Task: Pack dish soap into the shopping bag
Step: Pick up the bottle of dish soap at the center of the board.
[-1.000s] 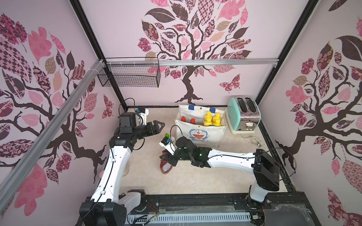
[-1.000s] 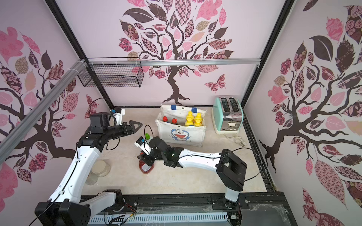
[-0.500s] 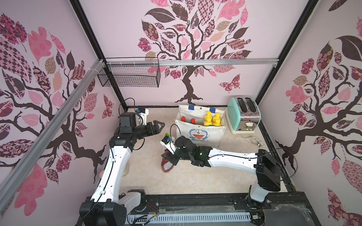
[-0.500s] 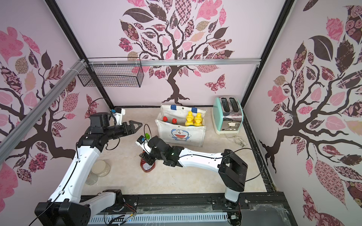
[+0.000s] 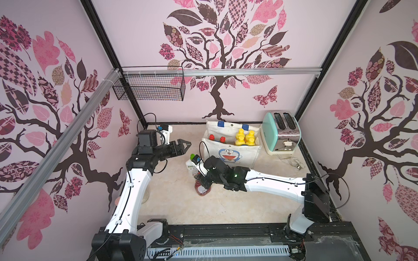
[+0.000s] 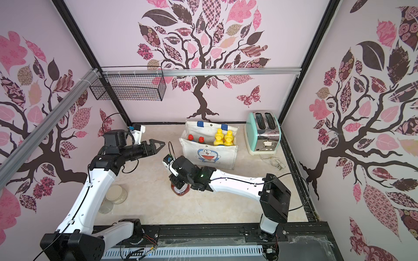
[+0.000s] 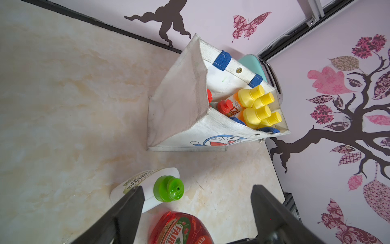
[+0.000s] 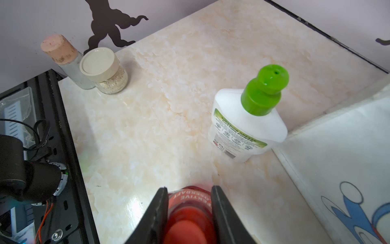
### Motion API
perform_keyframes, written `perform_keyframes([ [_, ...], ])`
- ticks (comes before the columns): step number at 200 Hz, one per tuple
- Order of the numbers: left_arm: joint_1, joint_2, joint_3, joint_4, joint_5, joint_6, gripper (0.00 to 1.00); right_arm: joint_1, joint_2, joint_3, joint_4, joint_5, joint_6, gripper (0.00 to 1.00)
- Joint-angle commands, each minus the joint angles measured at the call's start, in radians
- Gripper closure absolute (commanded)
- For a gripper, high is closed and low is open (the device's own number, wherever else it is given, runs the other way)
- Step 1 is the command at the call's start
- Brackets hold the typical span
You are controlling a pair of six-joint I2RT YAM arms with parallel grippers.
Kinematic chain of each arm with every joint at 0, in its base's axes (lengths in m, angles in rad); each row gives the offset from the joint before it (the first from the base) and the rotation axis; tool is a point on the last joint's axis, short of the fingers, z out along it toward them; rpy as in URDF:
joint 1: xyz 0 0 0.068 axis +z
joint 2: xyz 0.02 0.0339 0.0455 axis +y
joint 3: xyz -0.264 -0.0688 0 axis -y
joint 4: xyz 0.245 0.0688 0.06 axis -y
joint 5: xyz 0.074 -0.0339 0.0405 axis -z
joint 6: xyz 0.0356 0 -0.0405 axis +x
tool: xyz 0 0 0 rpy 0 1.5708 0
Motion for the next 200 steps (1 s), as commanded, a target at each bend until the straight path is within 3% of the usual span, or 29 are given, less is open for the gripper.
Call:
perform_keyframes([
  [1,-0.003,0.01,0.017,0.031,0.042,0.0,0.14,-0.007,-0.064,0.095,-0.018,0.05,0.005,1.0],
  [41,-0.032,0.01,0.016,0.022,0.08,0.004,0.14,-0.038,-0.065,0.198,-0.134,0.061,-0.009,1.0],
  [82,-0.082,0.003,0.044,0.004,0.016,0.03,0.14,-0.097,-0.061,0.342,-0.244,0.086,-0.031,1.0],
  [200,-0.103,0.025,0.117,-0.029,0.003,0.061,0.13,-0.141,0.059,0.791,-0.465,0.248,-0.051,1.0],
])
